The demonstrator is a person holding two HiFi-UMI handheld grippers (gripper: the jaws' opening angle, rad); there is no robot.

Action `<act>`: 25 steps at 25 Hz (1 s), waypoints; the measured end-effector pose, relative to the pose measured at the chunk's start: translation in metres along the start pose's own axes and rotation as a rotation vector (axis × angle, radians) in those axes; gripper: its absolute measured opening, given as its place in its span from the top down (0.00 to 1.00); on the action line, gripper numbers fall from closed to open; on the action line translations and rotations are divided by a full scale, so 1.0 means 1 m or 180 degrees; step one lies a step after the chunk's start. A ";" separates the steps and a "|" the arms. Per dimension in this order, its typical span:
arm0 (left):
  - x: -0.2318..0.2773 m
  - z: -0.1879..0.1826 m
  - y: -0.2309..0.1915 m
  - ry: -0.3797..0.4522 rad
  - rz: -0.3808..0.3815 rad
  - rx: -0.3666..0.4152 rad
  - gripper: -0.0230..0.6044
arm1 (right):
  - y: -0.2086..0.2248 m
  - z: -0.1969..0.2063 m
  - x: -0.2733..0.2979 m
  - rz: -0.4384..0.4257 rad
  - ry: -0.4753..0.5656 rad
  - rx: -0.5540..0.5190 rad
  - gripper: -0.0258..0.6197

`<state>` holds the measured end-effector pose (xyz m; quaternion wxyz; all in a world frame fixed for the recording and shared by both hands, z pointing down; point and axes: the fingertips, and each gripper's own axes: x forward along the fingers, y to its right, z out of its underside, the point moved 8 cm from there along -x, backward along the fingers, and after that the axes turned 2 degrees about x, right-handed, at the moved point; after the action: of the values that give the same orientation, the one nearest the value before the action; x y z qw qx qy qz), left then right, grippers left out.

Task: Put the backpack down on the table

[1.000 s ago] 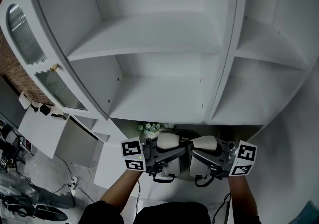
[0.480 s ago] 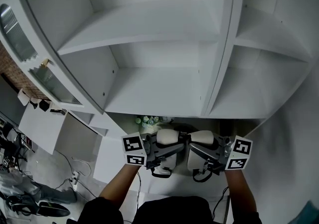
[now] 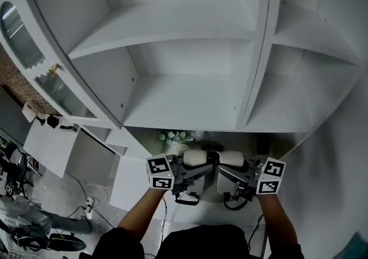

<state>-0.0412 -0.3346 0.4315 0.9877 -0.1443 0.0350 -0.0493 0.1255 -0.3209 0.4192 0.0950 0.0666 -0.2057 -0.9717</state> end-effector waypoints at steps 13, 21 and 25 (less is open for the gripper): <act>-0.002 0.039 -0.003 0.0033 0.0015 -0.0249 0.89 | 0.006 0.033 -0.002 0.0124 -0.0146 0.0213 0.88; -0.003 0.064 0.001 0.0052 -0.0024 -0.0378 0.89 | 0.009 0.064 -0.007 0.0147 -0.0249 0.0328 0.88; -0.002 0.068 0.002 0.0094 -0.0062 -0.0379 0.89 | 0.012 0.072 -0.010 0.0136 -0.0249 0.0362 0.88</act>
<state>-0.0377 -0.3135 0.4956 0.9762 -0.2023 0.0511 -0.0588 0.1248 -0.3021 0.4905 0.1036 0.0295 -0.2655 -0.9581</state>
